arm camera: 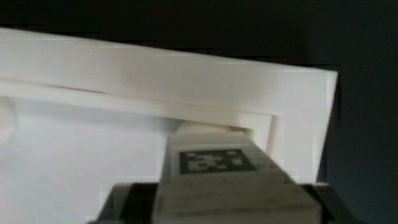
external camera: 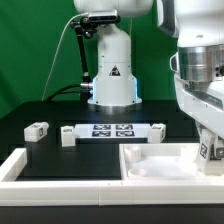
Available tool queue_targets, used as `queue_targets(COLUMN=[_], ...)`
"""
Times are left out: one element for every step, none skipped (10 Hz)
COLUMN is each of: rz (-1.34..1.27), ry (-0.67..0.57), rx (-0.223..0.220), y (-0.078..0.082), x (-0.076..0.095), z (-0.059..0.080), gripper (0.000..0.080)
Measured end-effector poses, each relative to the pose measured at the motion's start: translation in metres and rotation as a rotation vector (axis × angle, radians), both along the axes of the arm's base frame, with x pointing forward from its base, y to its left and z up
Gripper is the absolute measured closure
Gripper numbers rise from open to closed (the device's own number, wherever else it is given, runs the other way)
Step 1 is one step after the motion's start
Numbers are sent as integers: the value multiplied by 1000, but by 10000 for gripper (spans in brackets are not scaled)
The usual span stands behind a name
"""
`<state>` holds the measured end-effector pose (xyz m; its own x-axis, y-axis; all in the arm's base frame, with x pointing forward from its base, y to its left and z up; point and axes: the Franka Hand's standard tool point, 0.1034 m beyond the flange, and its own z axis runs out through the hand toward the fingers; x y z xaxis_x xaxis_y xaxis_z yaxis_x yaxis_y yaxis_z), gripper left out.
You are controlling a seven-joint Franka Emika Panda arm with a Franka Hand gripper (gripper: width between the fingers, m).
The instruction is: Assemble one leg
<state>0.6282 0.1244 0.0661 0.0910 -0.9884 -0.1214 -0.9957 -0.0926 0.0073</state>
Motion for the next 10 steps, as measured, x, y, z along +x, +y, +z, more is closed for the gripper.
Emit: queue_targets(rz=[-59,-57,-36,14,60,132,284,409,528,648], ry=[4,4,2,-4,-1,-11,-29,-44,-55,-70], rx=[4,4,4,5,7,7,10,8,3,-4], y=[1,1,2,2,2,2,1,2,4,5], x=[0,0,0,0,0,1,1,1,0,1], z=[0,0,0,0,0,1,0,0,0,2], gripper=[499,499,328,191,163,163,152,152,151,151])
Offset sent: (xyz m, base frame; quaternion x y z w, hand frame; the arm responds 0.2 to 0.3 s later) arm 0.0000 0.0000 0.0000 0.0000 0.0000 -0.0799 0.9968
